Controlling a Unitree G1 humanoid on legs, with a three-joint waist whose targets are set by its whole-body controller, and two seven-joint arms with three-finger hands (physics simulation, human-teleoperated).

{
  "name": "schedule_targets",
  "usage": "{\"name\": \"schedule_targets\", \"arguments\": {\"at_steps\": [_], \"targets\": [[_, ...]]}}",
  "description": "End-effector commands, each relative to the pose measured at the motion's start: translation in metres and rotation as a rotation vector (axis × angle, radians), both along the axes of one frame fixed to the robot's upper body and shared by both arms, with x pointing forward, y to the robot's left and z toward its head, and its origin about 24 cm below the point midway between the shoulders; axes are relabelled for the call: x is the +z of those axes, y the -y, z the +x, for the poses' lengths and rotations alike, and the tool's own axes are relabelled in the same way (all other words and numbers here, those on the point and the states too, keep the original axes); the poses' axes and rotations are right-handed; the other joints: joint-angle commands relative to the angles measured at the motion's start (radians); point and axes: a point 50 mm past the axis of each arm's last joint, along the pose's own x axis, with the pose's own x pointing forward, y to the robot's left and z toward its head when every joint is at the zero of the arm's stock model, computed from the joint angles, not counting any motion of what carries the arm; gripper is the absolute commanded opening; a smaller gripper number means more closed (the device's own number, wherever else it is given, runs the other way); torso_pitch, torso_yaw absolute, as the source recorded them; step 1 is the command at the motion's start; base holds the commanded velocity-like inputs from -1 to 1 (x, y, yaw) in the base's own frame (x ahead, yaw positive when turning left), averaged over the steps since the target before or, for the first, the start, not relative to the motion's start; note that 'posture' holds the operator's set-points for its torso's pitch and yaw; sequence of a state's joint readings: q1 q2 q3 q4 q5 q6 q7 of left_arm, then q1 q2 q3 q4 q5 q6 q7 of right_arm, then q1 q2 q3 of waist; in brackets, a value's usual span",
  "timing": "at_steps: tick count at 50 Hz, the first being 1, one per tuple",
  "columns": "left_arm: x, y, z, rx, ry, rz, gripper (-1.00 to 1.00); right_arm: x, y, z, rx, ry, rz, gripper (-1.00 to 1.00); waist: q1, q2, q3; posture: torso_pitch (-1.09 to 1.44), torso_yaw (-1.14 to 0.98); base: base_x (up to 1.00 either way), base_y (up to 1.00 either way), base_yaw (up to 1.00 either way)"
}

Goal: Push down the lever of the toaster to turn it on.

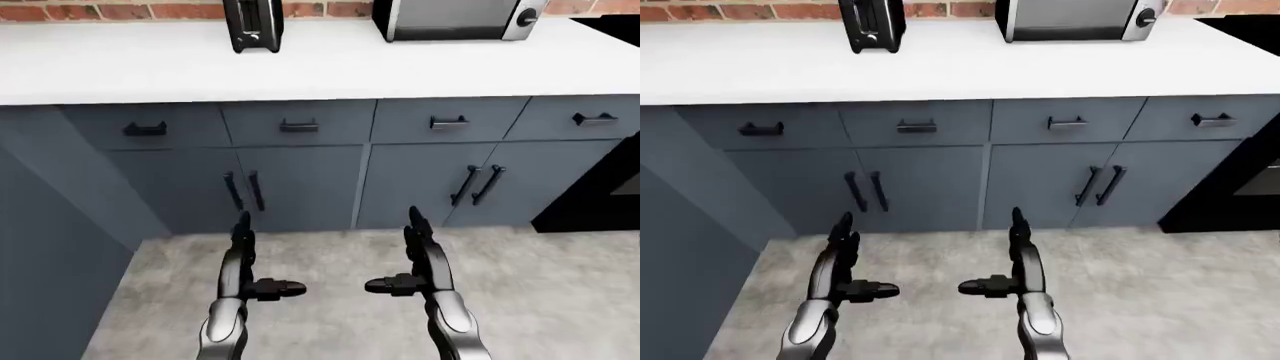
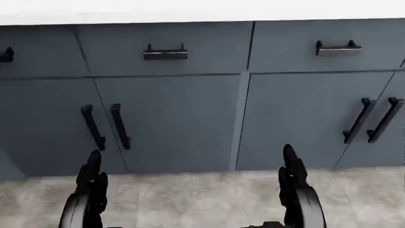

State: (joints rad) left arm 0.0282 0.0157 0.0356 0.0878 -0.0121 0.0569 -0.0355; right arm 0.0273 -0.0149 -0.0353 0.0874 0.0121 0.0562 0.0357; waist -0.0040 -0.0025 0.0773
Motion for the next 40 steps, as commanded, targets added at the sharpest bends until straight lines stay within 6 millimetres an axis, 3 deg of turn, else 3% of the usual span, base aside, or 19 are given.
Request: {"name": "schedule_targets", "arguments": {"at_steps": [1,3,4,5,7,8,14,26,37,40], "targets": [[0.034,0.002,0.009,-0.010,0.170,-0.001,1.00,0.030,-0.001,0.009,0.014,0.166,-0.005,1.00,-0.002,-0.008,-0.001,0.00,0.00,0.00,0.00,0.00],[0.035,0.002,0.008,-0.008,0.173,-0.001,1.00,0.030,-0.001,0.009,0.018,0.170,-0.011,1.00,0.007,-0.001,-0.062,0.00,0.00,0.00,0.00,0.00],[0.036,0.002,0.008,-0.001,0.180,0.000,1.00,0.029,-0.003,0.009,0.023,0.176,-0.019,1.00,0.007,-0.001,-0.052,0.00,0.00,0.00,0.00,0.00],[0.035,0.002,0.008,-0.001,0.181,-0.002,1.00,0.028,-0.003,0.009,0.024,0.176,-0.022,1.00,0.006,-0.007,-0.016,0.00,0.00,0.00,0.00,0.00],[0.033,0.001,0.010,0.001,0.183,-0.003,1.00,0.028,-0.003,0.009,0.023,0.179,-0.023,1.00,0.007,-0.008,-0.069,0.00,0.00,0.00,0.00,0.00],[0.035,0.002,0.009,0.001,0.184,-0.004,1.00,0.028,-0.003,0.010,0.022,0.182,-0.024,1.00,0.008,-0.008,-0.075,0.00,0.00,0.00,0.00,0.00],[0.034,0.000,0.011,0.028,0.217,-0.021,1.00,0.030,-0.001,0.012,-0.029,0.275,-0.158,1.00,0.006,-0.003,-0.079,0.00,0.00,0.00,0.00,0.00],[0.038,0.003,0.008,0.010,0.196,-0.037,1.00,0.035,-0.007,0.017,-0.009,0.155,-0.006,1.00,0.008,-0.005,-0.092,0.00,0.00,0.00,0.00,0.00],[0.077,0.000,0.034,0.033,0.188,-0.043,1.00,0.071,0.000,0.033,-0.023,0.156,-0.039,1.00,0.010,-0.004,-0.087,0.00,0.00,0.00,0.00,0.00],[0.091,0.000,0.041,0.035,0.185,-0.042,1.00,0.092,0.003,0.038,-0.034,0.170,-0.056,1.00,0.009,-0.004,-0.089,0.00,0.00,0.00,0.00,0.00]]}}
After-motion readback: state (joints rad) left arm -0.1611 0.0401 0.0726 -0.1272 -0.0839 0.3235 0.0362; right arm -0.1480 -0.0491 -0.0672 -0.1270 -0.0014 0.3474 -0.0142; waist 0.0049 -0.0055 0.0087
